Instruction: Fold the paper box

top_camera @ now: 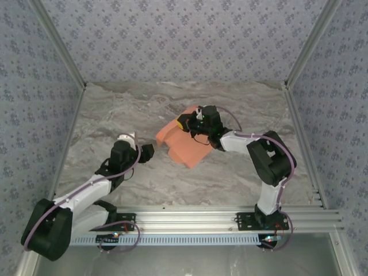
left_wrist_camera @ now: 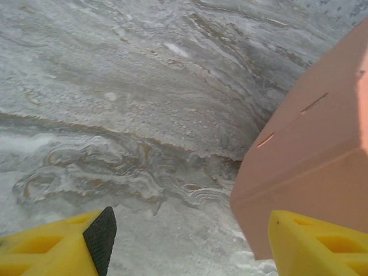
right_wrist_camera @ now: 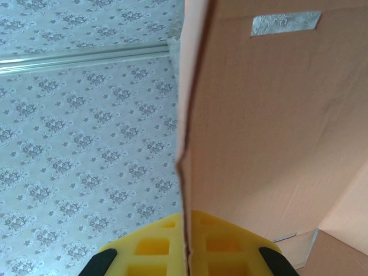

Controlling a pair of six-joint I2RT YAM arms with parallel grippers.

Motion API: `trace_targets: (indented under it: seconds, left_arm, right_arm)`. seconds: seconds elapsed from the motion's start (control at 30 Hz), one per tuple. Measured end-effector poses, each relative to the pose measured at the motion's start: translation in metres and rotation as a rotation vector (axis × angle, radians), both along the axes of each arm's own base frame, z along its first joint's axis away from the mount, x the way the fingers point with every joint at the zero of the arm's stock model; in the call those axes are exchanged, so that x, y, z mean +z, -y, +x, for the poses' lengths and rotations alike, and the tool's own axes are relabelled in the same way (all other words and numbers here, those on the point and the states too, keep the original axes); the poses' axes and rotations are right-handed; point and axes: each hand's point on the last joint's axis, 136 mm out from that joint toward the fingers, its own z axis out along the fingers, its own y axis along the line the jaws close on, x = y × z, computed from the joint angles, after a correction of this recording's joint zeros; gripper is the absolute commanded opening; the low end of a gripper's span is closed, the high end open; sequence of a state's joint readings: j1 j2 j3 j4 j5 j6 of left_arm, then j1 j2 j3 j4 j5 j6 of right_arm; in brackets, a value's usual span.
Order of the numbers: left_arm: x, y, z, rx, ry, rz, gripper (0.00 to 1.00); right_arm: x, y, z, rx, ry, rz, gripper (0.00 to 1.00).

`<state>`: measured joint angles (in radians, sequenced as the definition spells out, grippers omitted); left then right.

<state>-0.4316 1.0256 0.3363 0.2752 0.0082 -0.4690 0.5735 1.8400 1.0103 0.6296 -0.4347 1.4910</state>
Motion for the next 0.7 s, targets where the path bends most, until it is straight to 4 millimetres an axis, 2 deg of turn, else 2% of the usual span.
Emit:
trace_targets:
  seconds: [0.1,0.17,0.27,0.37,0.4,0.47,0.53,0.63,0.7]
  left_arm:
    - [0.016,0.004,0.005,-0.032,0.031,-0.017,0.77]
    - [0.032,-0.001,0.009,-0.035,0.073,-0.024,0.86]
    - [0.063,-0.007,0.011,-0.041,0.159,-0.032,0.88]
    - [0.082,0.003,0.015,-0.104,0.198,-0.033,0.93]
    - [0.082,0.008,0.017,-0.124,0.189,-0.035,0.98]
    - [0.072,0.022,0.024,-0.187,0.139,-0.039,0.99]
    - [0.049,0.035,0.030,-0.238,0.055,-0.040,0.99]
    - [0.019,0.051,0.025,-0.305,-0.054,-0.012,0.99]
    - [0.013,0.057,0.021,-0.335,-0.085,0.005,0.99]
  right_arm:
    - [-0.008,0.000,0.000,0.000,-0.011,-0.012,0.00]
    - [-0.012,0.000,0.000,0.002,-0.013,-0.026,0.00]
    - [-0.016,0.001,0.000,0.005,-0.011,-0.042,0.00]
    - [-0.020,0.001,-0.001,0.009,-0.013,-0.057,0.00]
    - [-0.022,0.001,-0.001,0.010,-0.014,-0.061,0.00]
    - [-0.025,0.002,-0.001,0.010,-0.022,-0.070,0.00]
    - [-0.027,0.004,-0.001,0.007,-0.032,-0.076,0.00]
    - [-0.031,0.008,0.001,0.000,-0.046,-0.084,0.00]
    - [-0.032,0.009,0.003,-0.003,-0.051,-0.087,0.00]
